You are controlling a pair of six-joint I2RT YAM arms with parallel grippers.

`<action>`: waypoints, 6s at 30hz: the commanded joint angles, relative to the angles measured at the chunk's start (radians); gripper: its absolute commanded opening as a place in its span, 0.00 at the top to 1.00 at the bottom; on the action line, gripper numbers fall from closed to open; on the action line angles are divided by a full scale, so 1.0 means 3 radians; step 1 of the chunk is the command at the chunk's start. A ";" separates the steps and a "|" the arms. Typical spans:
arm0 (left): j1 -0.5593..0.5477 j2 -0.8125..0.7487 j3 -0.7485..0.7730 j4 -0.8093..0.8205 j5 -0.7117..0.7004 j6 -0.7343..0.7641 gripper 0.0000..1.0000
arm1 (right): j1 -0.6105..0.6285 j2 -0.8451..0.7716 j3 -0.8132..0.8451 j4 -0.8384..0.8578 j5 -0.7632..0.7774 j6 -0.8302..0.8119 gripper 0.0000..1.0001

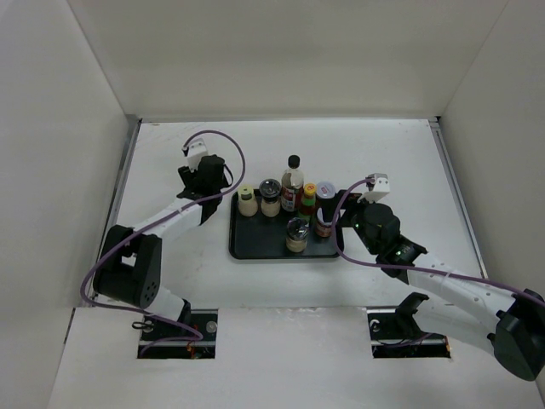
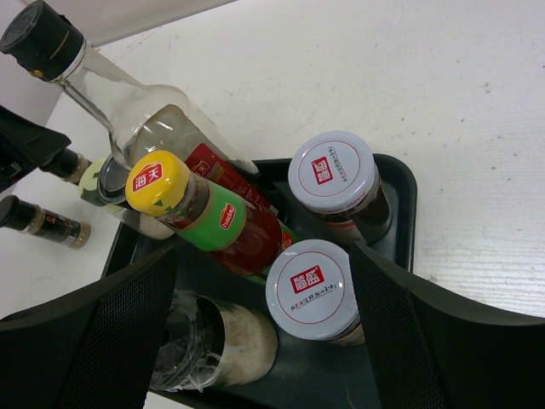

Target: Organize the condiment bottles

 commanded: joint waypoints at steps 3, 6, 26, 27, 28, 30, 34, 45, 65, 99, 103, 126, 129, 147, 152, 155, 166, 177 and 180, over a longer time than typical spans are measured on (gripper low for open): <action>0.0018 0.0091 0.0154 0.0088 0.0040 0.0038 0.44 | 0.0001 -0.0036 -0.0002 0.0169 0.0008 -0.0014 0.15; 0.0018 0.0122 0.0144 0.0113 0.0055 0.0018 0.48 | 0.0017 -0.0061 -0.0002 0.0169 0.0029 -0.0029 0.15; -0.0284 -0.0778 0.0169 0.0047 -0.0072 0.0202 0.69 | 0.0017 -0.0041 -0.0002 0.0184 0.0034 -0.0014 0.15; -0.0329 -0.0859 0.0169 -0.0019 -0.0088 0.0217 0.69 | 0.0012 -0.0036 -0.0002 0.0185 0.0029 -0.0013 0.15; -0.0386 -0.0946 0.0149 -0.0091 -0.0093 0.0228 0.69 | 0.0012 -0.0031 -0.0002 0.0174 0.0029 -0.0013 0.15; -0.0508 -0.1130 0.0077 -0.0219 -0.0113 0.0248 0.69 | 0.0017 -0.0066 -0.0017 0.0184 0.0039 -0.0019 0.15; -0.0738 -0.1595 -0.0061 -0.0658 -0.0190 0.0218 0.69 | -0.0004 -0.0077 -0.0028 0.0185 0.0034 -0.0008 0.15; -0.1618 -0.2032 -0.0475 -0.1094 -0.0246 -0.0319 0.69 | -0.0024 -0.0056 -0.0033 0.0200 0.0110 0.0002 0.15; -0.2023 -0.0477 -0.0449 0.0409 -0.0190 -0.0095 0.69 | -0.0060 -0.0210 -0.0120 0.0241 0.0254 0.0017 0.14; -0.0750 -0.1566 -0.0685 -0.0270 -0.0569 -0.0274 0.25 | -0.0055 -0.0189 -0.0105 0.0231 0.0213 0.0017 0.14; -0.0469 -0.1494 -0.0761 -0.0301 -0.0507 -0.0279 0.25 | -0.0055 -0.0169 -0.0094 0.0241 0.0218 0.0007 0.14; 0.0059 -0.0860 -0.0935 0.0169 -0.0308 -0.0330 0.46 | -0.0050 -0.0082 -0.0074 0.0246 0.0172 0.0007 0.13; 0.0074 -0.0865 -0.0956 0.0164 -0.0303 -0.0325 0.55 | -0.0050 -0.0092 -0.0084 0.0261 0.0172 0.0017 0.13; -0.0958 -0.1831 -0.0598 -0.0699 -0.0349 -0.0207 0.73 | -0.0050 -0.0148 -0.0099 0.0256 0.0203 0.0007 0.13; -0.1433 -0.1888 -0.0598 -0.0900 -0.0364 -0.0467 0.73 | -0.0055 -0.0138 -0.0089 0.0246 0.0208 0.0002 0.13; -0.1603 -0.1633 -0.0618 -0.0690 -0.0385 -0.0565 0.73 | -0.0055 -0.0097 -0.0084 0.0246 0.0213 0.0007 0.13; -0.1741 -0.0789 -0.0562 -0.0112 -0.0385 -0.0524 0.72 | -0.0050 -0.0148 -0.0094 0.0236 0.0218 -0.0003 0.14; -0.1797 -0.0809 -0.0680 -0.0045 -0.0425 -0.0539 0.40 | -0.0050 -0.0159 -0.0089 0.0236 0.0218 -0.0003 0.11; -0.1803 -0.0952 -0.0644 -0.0045 -0.0425 -0.0448 0.29 | -0.0050 -0.0159 -0.0094 0.0225 0.0218 0.0002 0.09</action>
